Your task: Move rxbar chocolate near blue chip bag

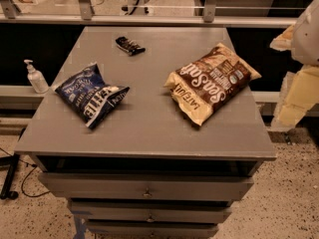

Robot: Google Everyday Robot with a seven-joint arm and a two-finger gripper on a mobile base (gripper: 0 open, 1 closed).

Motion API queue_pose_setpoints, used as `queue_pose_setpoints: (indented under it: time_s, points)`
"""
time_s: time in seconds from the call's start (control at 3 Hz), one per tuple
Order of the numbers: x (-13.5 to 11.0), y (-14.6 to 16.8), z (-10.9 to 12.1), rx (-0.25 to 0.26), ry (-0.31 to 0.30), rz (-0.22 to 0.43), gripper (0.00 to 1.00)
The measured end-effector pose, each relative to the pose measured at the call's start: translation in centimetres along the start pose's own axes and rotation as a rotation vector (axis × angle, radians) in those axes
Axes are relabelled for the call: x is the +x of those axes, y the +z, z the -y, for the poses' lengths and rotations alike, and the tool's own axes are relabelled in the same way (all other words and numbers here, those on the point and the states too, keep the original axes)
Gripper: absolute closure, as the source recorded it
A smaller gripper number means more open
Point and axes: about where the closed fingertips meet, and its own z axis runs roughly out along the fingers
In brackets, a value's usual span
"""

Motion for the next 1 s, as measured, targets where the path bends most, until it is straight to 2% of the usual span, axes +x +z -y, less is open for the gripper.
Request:
queue_pose_setpoints:
  time_s: [0.67, 1.0]
  points:
    - [-0.6, 0.2, 0.4, 0.016, -0.014, 0.008, 0.0]
    - [-3.0, 1.7, 2.5, 0.055, -0.059, 0.053, 0.0]
